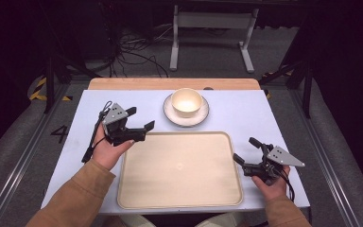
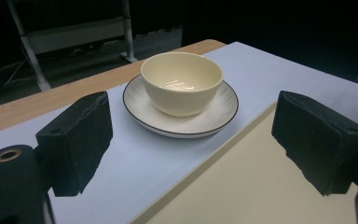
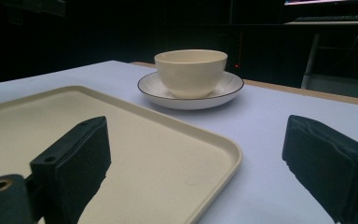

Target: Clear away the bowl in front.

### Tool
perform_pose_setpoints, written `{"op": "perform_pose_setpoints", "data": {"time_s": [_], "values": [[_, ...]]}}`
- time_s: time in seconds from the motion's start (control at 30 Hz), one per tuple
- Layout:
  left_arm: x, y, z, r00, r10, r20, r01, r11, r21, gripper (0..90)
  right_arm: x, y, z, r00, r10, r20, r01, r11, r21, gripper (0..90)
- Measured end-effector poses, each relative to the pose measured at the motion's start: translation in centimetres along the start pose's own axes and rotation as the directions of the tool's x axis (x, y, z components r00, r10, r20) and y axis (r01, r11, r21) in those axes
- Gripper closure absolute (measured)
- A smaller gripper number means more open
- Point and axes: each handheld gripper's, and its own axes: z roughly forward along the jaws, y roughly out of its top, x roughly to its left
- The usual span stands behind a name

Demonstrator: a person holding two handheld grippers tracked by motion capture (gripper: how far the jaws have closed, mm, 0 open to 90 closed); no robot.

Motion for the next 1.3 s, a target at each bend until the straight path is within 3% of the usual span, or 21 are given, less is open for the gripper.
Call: {"op": "perform_pose_setpoints", "data": {"time_s": [0.07,0.13,0.17,0.43,0.7,1.07,1.3], "values": [[0.2,0.3,0.5,0.9999,-0.002,0.011,0.002,1.0000,-0.006,13.0,0.0,0.0,0.0,1.0000,0.000,0.000,0.000,1.000,0.000,8.3],[0.5,0.6,1.0,0.9984,-0.025,0.050,0.027,0.9989,-0.038,11.5,0.0,0.0,0.0,1.0000,-0.002,0.000,0.002,1.000,0.000,8.3],[0.6,0.7,1.2,0.9987,-0.007,0.051,0.009,0.9991,-0.041,10.7,0.0,0.0,0.0,1.0000,-0.002,-0.001,0.002,1.000,0.000,8.3],[1.0,2.0,2.8,0.9981,-0.031,0.054,0.033,0.9987,-0.038,10.0,0.0,0.0,0.0,1.0000,-0.001,-0.001,0.001,1.000,0.000,8.3],[1.9,3.3,4.8,0.9980,-0.023,0.059,0.026,0.9983,-0.052,10.6,0.0,0.0,0.0,1.0000,0.003,0.000,-0.003,1.000,0.002,8.3],[2.8,4.3,7.4,0.9995,-0.018,0.028,0.019,0.9996,-0.020,11.1,-0.1,0.0,0.1,1.0000,0.007,-0.001,-0.007,1.000,0.007,8.3],[2.8,4.7,9.1,0.9992,-0.036,0.015,0.036,0.9993,0.015,11.2,0.0,0.0,0.1,1.0000,0.006,0.003,-0.006,1.000,0.005,8.3]]}}
